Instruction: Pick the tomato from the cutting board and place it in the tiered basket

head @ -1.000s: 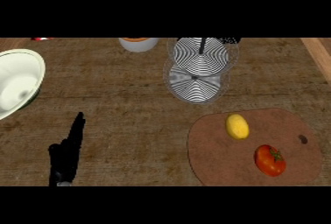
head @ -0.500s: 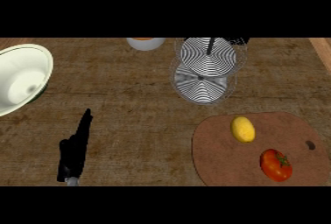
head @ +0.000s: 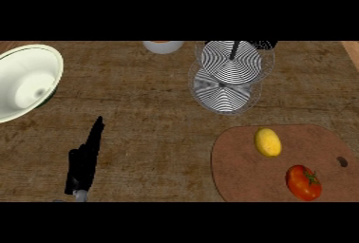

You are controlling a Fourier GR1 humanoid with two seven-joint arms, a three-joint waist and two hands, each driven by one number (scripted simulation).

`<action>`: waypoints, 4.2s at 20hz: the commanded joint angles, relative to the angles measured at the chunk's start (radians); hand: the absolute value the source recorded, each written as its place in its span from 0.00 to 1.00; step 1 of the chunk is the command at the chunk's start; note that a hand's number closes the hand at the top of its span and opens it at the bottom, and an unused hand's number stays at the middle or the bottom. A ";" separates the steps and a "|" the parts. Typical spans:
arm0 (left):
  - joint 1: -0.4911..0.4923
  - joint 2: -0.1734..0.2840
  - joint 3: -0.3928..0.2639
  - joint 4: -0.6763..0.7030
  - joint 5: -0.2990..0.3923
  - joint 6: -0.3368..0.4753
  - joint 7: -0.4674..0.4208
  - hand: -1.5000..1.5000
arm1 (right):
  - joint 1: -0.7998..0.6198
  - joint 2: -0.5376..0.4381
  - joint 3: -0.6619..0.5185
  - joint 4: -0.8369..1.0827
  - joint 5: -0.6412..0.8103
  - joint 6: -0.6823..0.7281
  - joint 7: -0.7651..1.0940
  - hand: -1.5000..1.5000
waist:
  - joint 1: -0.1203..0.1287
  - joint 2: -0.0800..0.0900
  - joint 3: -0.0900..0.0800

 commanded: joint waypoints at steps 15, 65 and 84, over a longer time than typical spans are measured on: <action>-0.013 -0.048 -0.015 0.044 -0.027 0.000 0.016 0.50 | -0.313 0.071 0.346 0.116 -0.041 0.041 0.291 0.00 | 0.015 0.006 -0.004; 0.040 -0.053 0.069 0.002 -0.046 -0.030 0.017 0.50 | -0.688 0.426 0.810 0.577 0.002 0.094 0.155 1.00 | -0.040 -0.009 -0.001; 0.098 -0.025 0.092 0.004 -0.045 -0.017 0.037 0.50 | -1.008 0.582 0.717 0.662 0.566 -0.303 0.248 1.00 | -0.120 -0.076 -0.019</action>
